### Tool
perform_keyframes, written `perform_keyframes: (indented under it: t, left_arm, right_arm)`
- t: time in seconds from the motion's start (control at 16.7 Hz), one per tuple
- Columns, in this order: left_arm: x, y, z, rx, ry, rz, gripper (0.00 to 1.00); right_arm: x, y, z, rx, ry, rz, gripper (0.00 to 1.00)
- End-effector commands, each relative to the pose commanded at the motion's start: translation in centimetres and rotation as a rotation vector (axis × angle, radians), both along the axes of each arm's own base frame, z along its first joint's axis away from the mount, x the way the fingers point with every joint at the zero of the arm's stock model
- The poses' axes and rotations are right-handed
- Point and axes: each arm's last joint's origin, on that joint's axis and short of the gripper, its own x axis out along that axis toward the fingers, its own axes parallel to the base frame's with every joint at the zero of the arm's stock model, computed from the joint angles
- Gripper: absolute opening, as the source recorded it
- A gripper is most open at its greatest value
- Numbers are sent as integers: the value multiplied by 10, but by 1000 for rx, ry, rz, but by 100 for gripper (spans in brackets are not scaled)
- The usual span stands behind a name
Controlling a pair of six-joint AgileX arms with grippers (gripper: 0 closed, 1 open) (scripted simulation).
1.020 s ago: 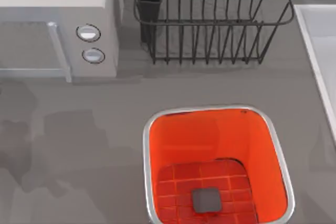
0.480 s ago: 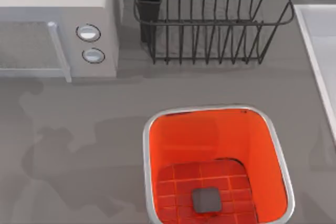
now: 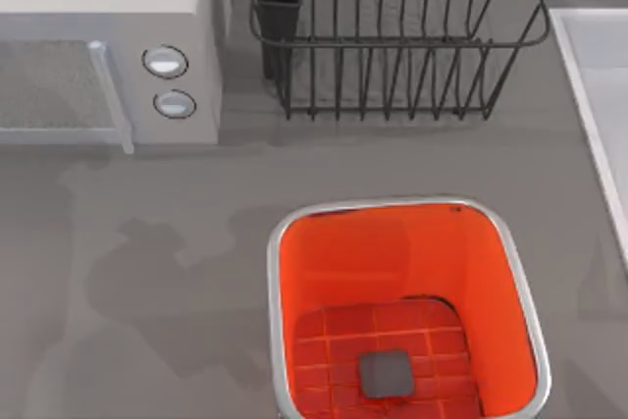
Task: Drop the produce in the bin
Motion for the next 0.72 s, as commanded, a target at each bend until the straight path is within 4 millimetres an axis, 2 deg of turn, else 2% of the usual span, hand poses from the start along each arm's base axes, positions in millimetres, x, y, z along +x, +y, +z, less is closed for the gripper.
perform_keyframes:
  t: [0.12, 0.18, 0.36, 0.54, 0.72]
  left_arm:
    - [10, -37, 2, 0, 6, -68, 0]
    - [14, -61, 2, 0, 11, -114, 0]
    - [11, -152, 1, 4, 32, -280, 0]
    - [-22, -249, -1, 13, 46, -453, 0]
    - [-72, -322, 2, 16, 36, -586, 0]
  right_arm:
    - [0, 0, 0, 0, 0, 0, 100]
    - [0, 0, 0, 0, 0, 0, 100]
    - [0, 0, 0, 0, 0, 0, 100]
    - [0, 0, 0, 0, 0, 0, 100]
    - [0, 0, 0, 0, 0, 0, 100]
